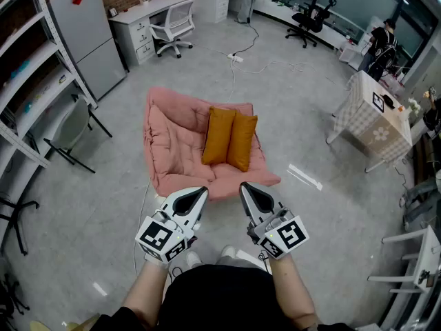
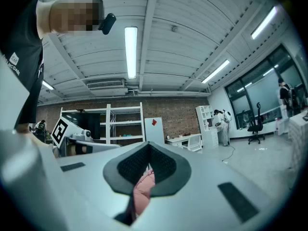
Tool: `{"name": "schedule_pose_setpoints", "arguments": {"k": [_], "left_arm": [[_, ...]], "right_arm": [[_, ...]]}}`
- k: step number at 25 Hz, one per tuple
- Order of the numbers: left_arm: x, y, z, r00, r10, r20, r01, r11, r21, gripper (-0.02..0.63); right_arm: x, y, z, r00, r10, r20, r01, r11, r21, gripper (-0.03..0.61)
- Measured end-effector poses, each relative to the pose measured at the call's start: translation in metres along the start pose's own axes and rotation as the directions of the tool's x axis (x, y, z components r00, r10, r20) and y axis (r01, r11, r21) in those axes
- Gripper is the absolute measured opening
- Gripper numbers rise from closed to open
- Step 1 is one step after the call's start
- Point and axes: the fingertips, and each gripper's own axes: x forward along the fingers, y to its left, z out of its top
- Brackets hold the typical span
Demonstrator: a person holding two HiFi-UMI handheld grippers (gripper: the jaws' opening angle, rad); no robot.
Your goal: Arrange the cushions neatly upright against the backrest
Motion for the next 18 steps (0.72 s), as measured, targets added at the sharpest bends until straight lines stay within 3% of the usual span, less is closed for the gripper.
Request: {"name": "schedule_pose_setpoints", "arguments": {"k": [18], "left_arm": [[0.054, -0.020, -0.020, 0.997, 0.054, -0.054, -0.055, 0.998, -0.015, 0.012]], "right_arm": [[-0.022, -0.064, -0.001, 0.999, 0.021, 0.026, -0.022, 0.998, 0.056, 0.003]]}}
